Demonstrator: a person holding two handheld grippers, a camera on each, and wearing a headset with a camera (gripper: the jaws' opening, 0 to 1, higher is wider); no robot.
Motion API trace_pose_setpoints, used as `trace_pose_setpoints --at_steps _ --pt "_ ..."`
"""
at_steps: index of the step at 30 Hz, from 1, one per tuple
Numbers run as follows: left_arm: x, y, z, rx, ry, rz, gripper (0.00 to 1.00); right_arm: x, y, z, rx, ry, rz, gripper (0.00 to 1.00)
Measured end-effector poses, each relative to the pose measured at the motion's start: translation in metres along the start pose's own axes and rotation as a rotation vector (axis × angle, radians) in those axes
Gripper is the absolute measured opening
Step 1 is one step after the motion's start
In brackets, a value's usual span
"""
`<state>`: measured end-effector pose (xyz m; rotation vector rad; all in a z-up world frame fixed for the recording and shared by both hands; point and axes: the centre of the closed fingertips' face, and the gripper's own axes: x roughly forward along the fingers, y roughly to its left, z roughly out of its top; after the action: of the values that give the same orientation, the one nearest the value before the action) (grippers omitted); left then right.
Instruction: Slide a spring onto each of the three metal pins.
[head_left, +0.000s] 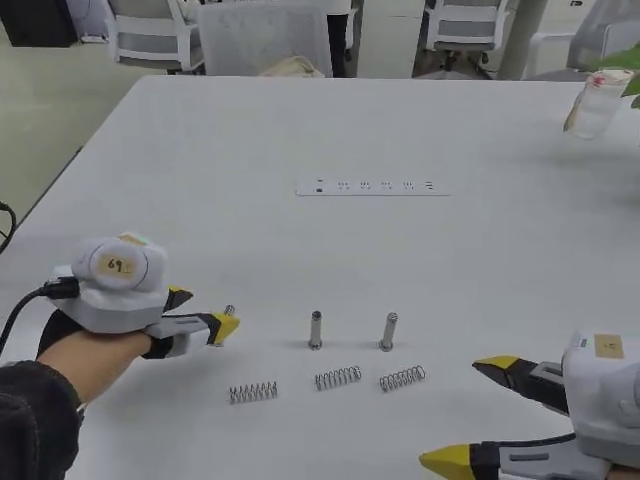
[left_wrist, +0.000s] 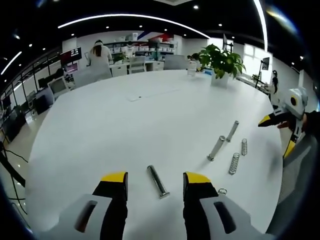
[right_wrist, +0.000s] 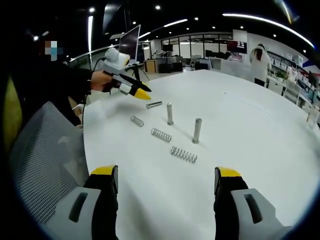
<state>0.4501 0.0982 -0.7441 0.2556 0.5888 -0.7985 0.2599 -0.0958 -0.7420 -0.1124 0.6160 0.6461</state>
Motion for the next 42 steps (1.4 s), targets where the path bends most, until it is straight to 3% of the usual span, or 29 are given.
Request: trace_pose_setpoints --at_steps 13,37,42 --pt "0.024 -0.001 -0.009 -0.008 0.07 0.013 0.28 0.001 -0.001 -0.003 0.008 0.007 -0.002 0.78" --pt "0.047 -0.001 -0.019 0.021 0.14 0.034 0.18 0.002 0.0 -0.006 0.014 0.013 0.008 0.77" --pt "0.05 0.001 -0.016 0.035 0.143 0.039 0.11 0.003 0.001 -0.005 0.016 0.009 0.015 0.77"
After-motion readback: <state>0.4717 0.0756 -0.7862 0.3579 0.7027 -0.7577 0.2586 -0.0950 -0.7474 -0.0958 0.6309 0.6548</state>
